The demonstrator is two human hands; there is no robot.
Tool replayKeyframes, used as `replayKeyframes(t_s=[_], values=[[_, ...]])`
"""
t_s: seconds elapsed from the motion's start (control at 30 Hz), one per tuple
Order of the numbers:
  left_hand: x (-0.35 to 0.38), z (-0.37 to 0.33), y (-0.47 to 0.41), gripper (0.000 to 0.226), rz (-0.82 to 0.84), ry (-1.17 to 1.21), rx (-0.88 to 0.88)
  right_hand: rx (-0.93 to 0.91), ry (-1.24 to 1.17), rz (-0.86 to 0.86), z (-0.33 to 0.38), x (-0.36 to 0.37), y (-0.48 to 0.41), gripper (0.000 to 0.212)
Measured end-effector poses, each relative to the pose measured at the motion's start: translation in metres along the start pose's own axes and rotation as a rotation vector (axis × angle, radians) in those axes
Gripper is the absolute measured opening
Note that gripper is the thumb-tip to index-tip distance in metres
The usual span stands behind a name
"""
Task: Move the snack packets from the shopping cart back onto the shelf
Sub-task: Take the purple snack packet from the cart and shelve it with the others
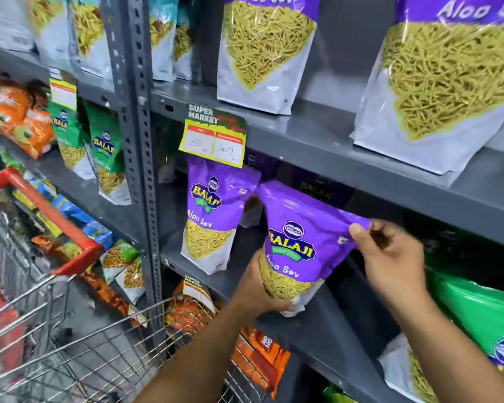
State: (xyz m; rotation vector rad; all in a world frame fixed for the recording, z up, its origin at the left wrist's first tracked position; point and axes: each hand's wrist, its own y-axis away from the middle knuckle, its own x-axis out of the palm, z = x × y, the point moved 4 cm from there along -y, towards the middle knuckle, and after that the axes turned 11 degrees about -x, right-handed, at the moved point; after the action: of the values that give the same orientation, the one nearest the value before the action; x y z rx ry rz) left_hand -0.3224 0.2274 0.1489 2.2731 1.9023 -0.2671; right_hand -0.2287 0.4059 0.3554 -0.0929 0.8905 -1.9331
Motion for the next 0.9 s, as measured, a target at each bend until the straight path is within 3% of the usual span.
replayKeyframes(t_s=[0.03, 0.1, 0.17, 0.27, 0.4, 0.57, 0.7, 0.9], values=[[0.001, 0.002, -0.001, 0.123, -0.001, 0.008, 0.009, -0.014, 0.069, -0.003, 0.004, 0.001, 0.001, 0.001], [0.001, 0.004, -0.002, 0.123, 0.000, 0.002, 0.031, -0.126, 0.297, 0.029, 0.021, 0.006, -0.004, 0.021], [0.000, 0.006, -0.001, 0.129, -0.010, -0.026, 0.030, -0.303, 0.604, 0.177, 0.047, 0.021, -0.015, 0.039], [-0.002, 0.003, 0.002, 0.136, -0.020, -0.081, 0.041, -0.440, 0.885, 0.433, 0.072, 0.057, -0.028, 0.039], [-0.003, -0.001, 0.006, 0.142, -0.022, -0.157, 0.041, -0.291, 0.863, 0.590, 0.067, 0.090, -0.046, 0.029], [-0.004, -0.003, 0.010, 0.132, -0.057, -0.179, 0.055, -0.188, 0.763, 0.499, 0.050, 0.083, -0.056, 0.017], [-0.004, -0.003, 0.009, 0.129, -0.057, -0.178, 0.043, -0.213, 0.748, 0.409, 0.046, 0.073, -0.051, 0.026], [-0.004, -0.001, 0.006, 0.131, -0.053, -0.139, 0.062, -0.202, 0.763, 0.573, 0.033, 0.029, -0.042, 0.061]])
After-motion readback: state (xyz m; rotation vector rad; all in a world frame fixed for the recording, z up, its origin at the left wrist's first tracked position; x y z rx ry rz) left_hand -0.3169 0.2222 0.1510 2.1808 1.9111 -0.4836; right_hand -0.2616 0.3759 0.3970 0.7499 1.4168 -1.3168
